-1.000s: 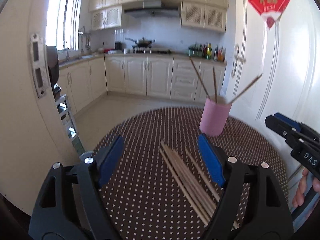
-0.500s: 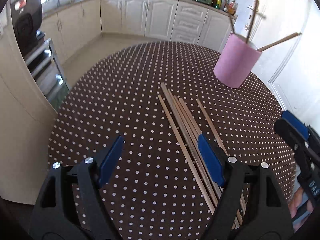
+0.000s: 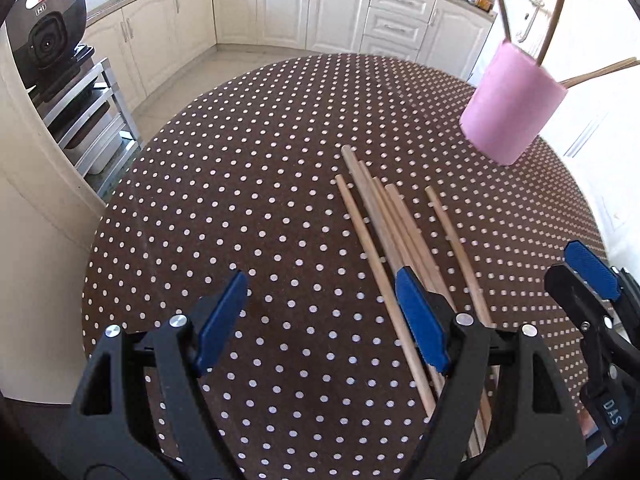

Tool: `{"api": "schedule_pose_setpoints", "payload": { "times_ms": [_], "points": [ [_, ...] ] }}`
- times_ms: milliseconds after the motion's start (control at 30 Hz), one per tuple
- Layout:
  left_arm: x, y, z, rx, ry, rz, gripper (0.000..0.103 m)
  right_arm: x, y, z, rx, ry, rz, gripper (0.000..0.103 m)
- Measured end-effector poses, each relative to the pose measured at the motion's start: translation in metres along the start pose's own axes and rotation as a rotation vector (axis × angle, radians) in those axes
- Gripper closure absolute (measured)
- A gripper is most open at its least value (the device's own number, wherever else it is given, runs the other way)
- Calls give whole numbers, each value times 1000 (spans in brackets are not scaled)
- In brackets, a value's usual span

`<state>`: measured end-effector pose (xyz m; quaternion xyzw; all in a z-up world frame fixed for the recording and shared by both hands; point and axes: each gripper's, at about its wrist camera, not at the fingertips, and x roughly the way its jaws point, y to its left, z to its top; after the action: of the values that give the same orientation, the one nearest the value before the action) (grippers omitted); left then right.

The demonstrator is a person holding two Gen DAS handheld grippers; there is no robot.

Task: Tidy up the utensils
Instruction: 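Close the left gripper on a chopstick while the right gripper grasps another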

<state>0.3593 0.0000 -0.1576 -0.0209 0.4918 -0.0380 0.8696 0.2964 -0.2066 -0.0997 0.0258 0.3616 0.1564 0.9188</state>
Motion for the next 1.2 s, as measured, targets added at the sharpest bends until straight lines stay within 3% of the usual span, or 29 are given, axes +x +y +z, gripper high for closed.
{"api": "schedule_pose_setpoints", "payload": {
  "times_ms": [367, 433, 600, 867, 967, 1133, 1200],
  "points": [
    [13, -6, 9, 19, 13, 54, 28, 20, -5, 9, 53, 91, 26, 59],
    [13, -9, 7, 42, -4, 64, 34, 22, -6, 10, 60, 109, 20, 59],
    [6, -8, 4, 57, -17, 47, 64, 34, -4, 15, 56, 191, 45, 59],
    [6, 2, 6, 64, -9, 19, 73, 57, 18, 26, -22, 290, 27, 60],
    [6, 0, 5, 64, -15, 25, 73, 66, 28, 29, -59, 323, 16, 74],
    [6, -3, 2, 66, -22, 29, 73, 79, 32, 31, -89, 338, -13, 86],
    [5, -2, 2, 63, -24, 26, 73, 81, 34, 30, -98, 335, -14, 96]
  ]
}}
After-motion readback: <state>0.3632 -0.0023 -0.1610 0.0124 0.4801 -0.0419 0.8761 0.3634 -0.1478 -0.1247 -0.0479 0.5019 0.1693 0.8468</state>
